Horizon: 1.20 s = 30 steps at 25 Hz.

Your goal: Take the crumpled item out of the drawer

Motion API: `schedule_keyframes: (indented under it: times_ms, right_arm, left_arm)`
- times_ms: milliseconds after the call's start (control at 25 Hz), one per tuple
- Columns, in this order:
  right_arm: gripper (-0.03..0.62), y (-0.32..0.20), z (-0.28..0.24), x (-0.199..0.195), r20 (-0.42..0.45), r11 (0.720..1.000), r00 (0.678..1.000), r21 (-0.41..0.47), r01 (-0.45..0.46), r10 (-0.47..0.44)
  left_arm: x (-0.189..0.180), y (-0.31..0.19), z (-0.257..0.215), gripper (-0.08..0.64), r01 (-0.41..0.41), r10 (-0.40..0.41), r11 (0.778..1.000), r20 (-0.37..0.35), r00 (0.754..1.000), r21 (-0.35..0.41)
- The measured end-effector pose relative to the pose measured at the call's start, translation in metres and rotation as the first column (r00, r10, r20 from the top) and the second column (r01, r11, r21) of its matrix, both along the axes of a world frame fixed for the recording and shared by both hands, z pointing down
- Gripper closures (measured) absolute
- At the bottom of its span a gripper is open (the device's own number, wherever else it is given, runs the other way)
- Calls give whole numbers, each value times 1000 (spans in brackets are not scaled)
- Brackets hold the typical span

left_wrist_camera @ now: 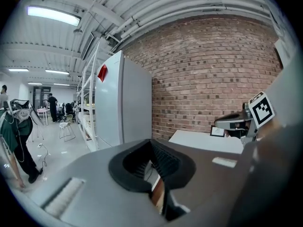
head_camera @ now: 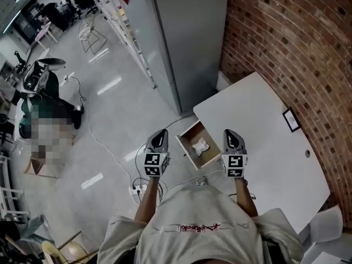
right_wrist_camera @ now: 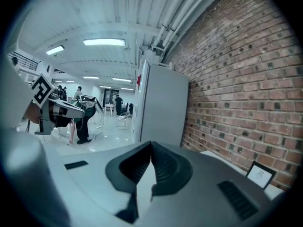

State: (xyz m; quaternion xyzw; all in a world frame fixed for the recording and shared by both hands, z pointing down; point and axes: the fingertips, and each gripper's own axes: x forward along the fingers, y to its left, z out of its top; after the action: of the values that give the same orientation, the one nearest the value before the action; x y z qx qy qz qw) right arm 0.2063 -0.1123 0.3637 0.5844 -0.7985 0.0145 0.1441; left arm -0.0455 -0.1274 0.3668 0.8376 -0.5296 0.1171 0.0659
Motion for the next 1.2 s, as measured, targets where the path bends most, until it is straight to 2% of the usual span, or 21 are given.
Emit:
schedule_keyframes:
  times_ms: [400,680,960,1200]
  right_arm:
    - [580,-38,19,-20,34,993,993,-35,114,-113]
    - [580,-47,33,-23,38,991,992,-63,119,-116]
    - [580,-44,50,-19,38,992,996,-89,85,-82]
    - [580,-43,74,-28,18,990,999,-134,48,-46]
  left_arm:
    - [-13,8,26,551,102,-101,993,30,994,-59]
    - [-23,3,38,551,118,-115,988,38,993,-97]
    - [-18,-11,62,551,62,-59,988,25,998,-140]
    - [-7,-15,94,551,-33,39,980,29,999,-195]
